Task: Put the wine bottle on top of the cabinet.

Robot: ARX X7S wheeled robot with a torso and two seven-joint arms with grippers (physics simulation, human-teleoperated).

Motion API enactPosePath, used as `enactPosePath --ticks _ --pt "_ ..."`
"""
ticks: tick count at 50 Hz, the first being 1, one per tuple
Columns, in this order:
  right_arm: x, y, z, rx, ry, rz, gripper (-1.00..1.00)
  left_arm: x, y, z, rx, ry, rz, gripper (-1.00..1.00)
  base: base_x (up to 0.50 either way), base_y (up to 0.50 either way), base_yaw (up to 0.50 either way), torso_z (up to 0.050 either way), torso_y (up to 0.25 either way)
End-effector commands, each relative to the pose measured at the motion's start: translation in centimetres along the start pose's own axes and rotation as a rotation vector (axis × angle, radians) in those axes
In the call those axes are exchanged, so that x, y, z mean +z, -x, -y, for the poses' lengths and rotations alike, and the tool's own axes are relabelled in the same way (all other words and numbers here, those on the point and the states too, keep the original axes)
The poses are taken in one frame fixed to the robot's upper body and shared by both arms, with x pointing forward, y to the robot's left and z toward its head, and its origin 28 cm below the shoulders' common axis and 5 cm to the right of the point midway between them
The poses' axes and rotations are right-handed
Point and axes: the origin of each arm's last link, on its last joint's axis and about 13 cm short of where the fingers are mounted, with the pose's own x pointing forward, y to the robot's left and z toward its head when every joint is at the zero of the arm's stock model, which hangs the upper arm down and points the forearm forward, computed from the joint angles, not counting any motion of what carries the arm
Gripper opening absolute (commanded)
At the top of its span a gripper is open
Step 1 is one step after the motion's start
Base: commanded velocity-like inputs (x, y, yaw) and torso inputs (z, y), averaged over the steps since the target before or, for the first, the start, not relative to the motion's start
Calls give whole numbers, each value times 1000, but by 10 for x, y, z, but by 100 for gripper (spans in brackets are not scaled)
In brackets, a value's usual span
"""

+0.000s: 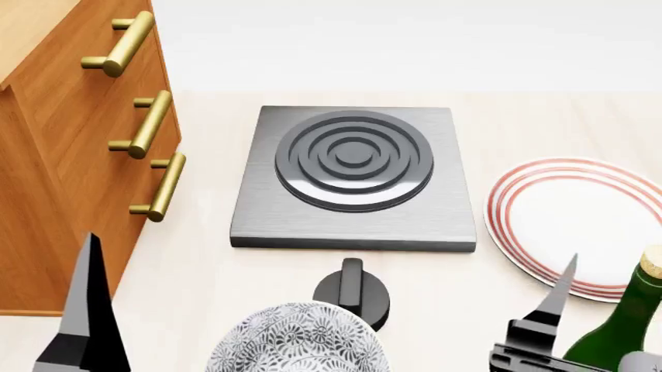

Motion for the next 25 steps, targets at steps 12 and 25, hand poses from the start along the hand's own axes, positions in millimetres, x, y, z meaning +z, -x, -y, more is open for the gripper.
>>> enactPosePath --ticks 12,25 --pt "-8 -21 3 -5 3 -34 100 0 1 0 0 -2 -3 100 0 0 0 0 0" --pt "-18 -26 8 -30 3 -67 100 0 1 -1 4 -2 -4 100 0 0 0 0 0"
